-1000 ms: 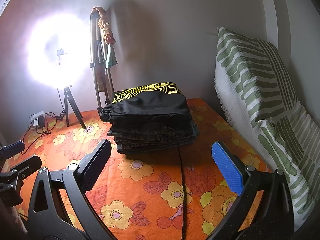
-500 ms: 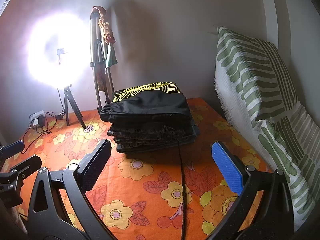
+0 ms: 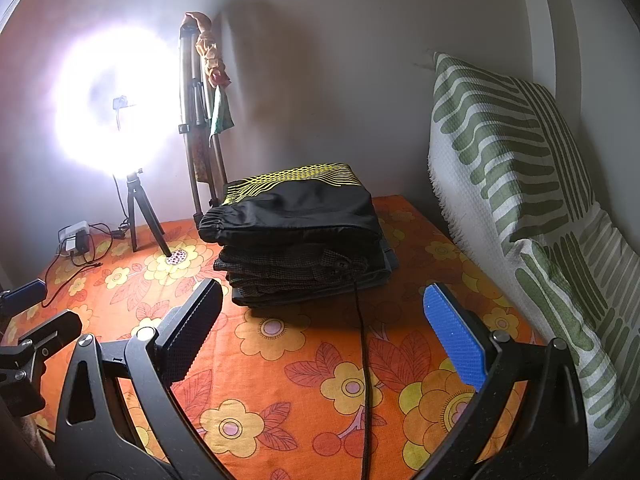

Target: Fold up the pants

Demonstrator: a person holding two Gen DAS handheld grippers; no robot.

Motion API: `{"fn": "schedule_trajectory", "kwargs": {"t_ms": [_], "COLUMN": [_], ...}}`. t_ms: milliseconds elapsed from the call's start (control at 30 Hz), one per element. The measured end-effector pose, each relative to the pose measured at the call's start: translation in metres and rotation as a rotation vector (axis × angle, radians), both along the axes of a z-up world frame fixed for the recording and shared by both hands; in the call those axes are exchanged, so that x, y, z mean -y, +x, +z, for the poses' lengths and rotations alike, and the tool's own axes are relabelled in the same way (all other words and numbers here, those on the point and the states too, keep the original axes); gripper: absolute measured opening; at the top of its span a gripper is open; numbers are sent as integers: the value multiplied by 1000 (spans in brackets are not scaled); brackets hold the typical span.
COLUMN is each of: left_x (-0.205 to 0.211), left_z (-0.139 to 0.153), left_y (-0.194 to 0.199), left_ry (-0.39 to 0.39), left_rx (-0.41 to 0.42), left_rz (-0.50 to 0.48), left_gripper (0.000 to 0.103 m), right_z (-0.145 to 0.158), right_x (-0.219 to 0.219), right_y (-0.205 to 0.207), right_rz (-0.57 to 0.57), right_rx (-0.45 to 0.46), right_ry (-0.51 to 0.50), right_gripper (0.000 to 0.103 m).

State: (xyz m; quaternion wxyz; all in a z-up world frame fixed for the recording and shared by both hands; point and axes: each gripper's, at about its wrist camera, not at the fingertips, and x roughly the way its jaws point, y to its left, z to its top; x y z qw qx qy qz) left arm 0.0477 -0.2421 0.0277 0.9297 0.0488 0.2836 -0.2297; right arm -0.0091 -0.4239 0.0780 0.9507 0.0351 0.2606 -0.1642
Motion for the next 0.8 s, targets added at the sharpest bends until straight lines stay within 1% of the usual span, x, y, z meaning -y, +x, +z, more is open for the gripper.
{"fn": "schedule_trajectory", "kwargs": {"t_ms": [167, 467, 800], "left_x": [0, -1, -6], "left_z": [1, 1, 0], "left_y": [-1, -2, -2], "left_ry": [10, 11, 12], "left_rx": [25, 23, 21], "left_rz": [-2, 3, 14], "left_gripper": [82, 82, 82], "right_z": [0, 0, -8], "right_x": [0, 0, -6], "right_y": [-1, -1, -2], "right_rz": [-1, -3, 2], "right_rx": [-1, -2, -9], "right_ry": [1, 1, 1], "right_gripper": [102, 102, 102]}}
